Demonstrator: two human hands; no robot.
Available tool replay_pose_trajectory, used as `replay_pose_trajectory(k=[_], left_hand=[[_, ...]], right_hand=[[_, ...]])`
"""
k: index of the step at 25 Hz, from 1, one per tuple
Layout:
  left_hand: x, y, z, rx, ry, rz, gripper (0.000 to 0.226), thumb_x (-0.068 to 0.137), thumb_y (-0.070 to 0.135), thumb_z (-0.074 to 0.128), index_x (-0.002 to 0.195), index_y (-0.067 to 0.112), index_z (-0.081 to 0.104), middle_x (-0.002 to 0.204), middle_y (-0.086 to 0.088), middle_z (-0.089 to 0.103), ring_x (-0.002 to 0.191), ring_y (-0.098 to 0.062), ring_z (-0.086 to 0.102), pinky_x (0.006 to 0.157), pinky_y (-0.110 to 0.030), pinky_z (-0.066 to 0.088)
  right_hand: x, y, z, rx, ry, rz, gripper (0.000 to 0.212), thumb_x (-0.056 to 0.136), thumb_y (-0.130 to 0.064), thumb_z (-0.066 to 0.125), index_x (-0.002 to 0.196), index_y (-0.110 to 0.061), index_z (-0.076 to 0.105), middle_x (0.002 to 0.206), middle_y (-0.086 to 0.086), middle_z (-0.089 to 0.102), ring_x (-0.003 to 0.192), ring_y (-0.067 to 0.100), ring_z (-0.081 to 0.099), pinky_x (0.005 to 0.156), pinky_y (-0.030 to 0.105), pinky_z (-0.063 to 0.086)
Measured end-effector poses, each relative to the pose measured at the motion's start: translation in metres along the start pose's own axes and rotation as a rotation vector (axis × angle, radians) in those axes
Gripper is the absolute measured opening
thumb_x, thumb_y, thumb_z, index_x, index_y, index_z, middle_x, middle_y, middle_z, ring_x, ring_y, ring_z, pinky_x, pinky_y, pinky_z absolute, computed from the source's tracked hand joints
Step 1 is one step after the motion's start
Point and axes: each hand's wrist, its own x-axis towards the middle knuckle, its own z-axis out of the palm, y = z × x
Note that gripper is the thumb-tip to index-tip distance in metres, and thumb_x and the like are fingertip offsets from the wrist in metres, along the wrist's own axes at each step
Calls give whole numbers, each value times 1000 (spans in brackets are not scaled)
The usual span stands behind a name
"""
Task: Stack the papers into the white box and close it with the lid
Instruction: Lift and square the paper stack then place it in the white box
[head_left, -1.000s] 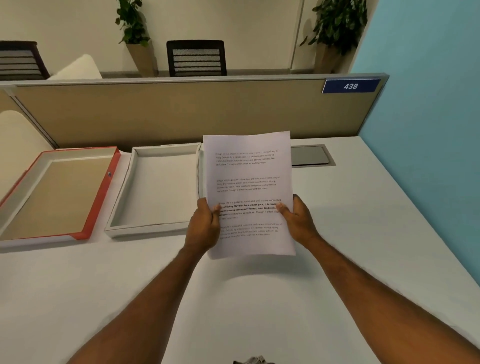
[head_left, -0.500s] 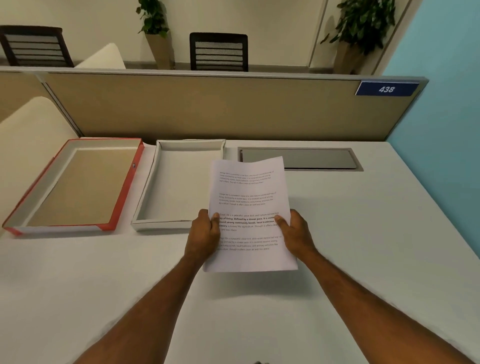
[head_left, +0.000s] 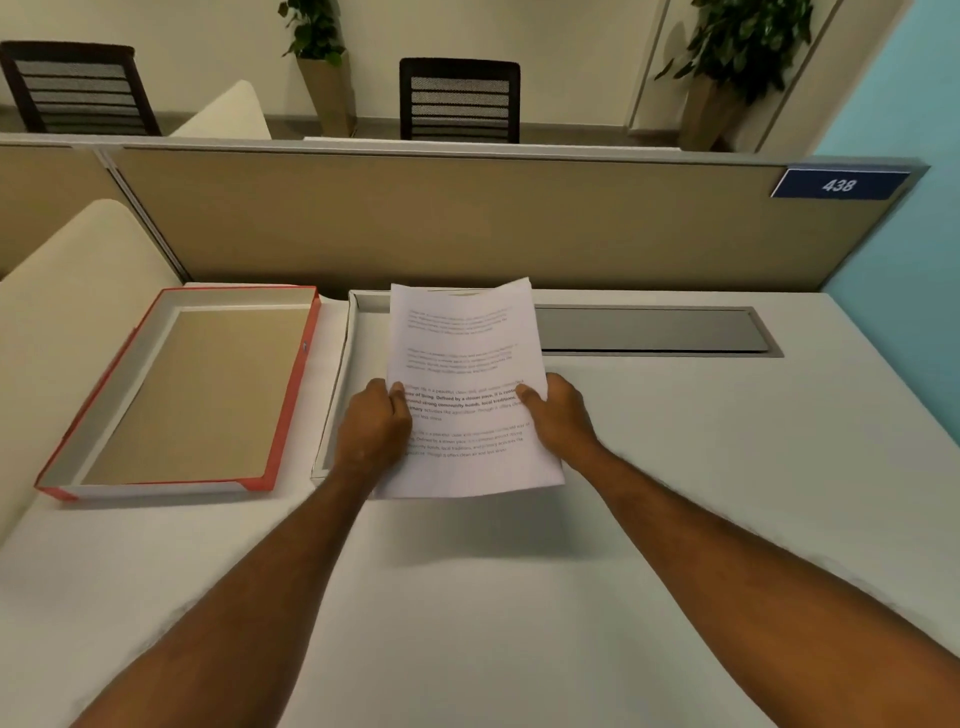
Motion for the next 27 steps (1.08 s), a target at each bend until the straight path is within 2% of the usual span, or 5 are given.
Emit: replay_pose_trajectory(k=[6, 11, 15, 21, 27], left_hand=[[65, -28, -16, 104, 48, -20, 36, 102, 37, 34, 92, 9, 55, 82, -1, 53, 62, -10, 47, 57, -24, 34], [91, -55, -7, 118, -20, -70, 40, 102, 38, 34, 96, 7, 58, 85, -3, 54, 71, -20, 53, 65, -33, 39], [99, -69, 2, 142, -69, -117, 33, 101, 41, 34, 92, 14, 51, 84, 0, 55, 60, -9, 48, 56, -26, 36], [103, -79, 10, 268, -114, -137, 28, 98, 44, 40, 90, 19, 48, 82, 4, 55, 56, -9, 44, 61, -29, 42], [97, -66, 4, 375, -192, -147, 23, 97, 31, 50, 96, 11, 60, 92, -4, 67, 71, -23, 63, 70, -36, 50]], right_hand=[[51, -31, 50, -33, -45, 59, 38, 98, -31, 52, 124, -3, 55, 130, 13, 63, 109, 30, 64, 78, 30, 48], [77, -22, 81, -65, -83, 138, 40, 98, -29, 53, 125, -1, 54, 129, 15, 63, 111, 31, 63, 80, 31, 48], [87, -13, 98, -91, -109, 185, 40, 98, -28, 52, 127, -2, 55, 130, 16, 63, 111, 33, 64, 85, 34, 51], [88, -3, 112, -177, -80, 211, 38, 97, -30, 53, 122, -1, 54, 128, 16, 63, 109, 32, 65, 78, 30, 49], [85, -5, 117, -272, -41, 237, 29, 95, -13, 54, 120, 1, 50, 123, 19, 63, 103, 33, 65, 76, 30, 51]])
